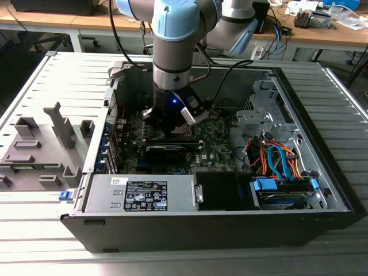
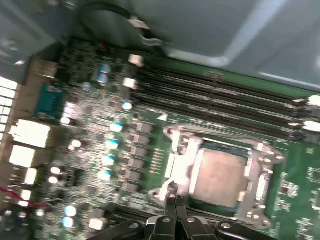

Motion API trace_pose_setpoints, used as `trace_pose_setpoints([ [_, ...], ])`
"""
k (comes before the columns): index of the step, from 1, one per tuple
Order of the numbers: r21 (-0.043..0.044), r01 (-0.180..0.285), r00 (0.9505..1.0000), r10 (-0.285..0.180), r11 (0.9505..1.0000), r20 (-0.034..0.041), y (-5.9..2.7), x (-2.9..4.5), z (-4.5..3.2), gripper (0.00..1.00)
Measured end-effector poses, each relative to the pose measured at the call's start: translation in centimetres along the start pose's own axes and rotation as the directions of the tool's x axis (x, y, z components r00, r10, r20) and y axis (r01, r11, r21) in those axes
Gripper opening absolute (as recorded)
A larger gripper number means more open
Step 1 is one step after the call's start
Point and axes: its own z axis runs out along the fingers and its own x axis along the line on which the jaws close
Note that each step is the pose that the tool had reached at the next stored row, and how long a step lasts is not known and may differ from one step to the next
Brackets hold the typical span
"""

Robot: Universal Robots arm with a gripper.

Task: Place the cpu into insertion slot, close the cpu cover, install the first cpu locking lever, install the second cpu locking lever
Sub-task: 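Install the second cpu locking lever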

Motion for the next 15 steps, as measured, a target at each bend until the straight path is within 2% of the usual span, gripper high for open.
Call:
trace_pose_setpoints([
  [1, -0.0009, 0.0, 1.0, 0.0, 1.0, -0.0025, -0.11, -0.55, 0.13, 0.11],
  [4, -0.0011, -0.003, 1.0, 0.003, 1.0, -0.0041, -0.11, -1.37, 0.15, 0.11],
  [8, -0.0016, -0.012, 0.9999, 0.012, 0.9999, -0.0034, 0.33, -1.63, -0.14, 0.11],
  [9, -0.0013, -0.014, 0.9999, 0.014, 0.9999, -0.0036, 0.45, -1.64, -0.4, 0.11],
  [12, -0.0014, -0.022, 0.9998, 0.022, 0.9998, -0.0033, 0.7, -1.6, -2.82, 0.11],
  [15, -0.0032, -0.067, 0.9978, 0.067, 0.9978, -0.0021, 0.72, -1.61, -2.89, 0.11],
])
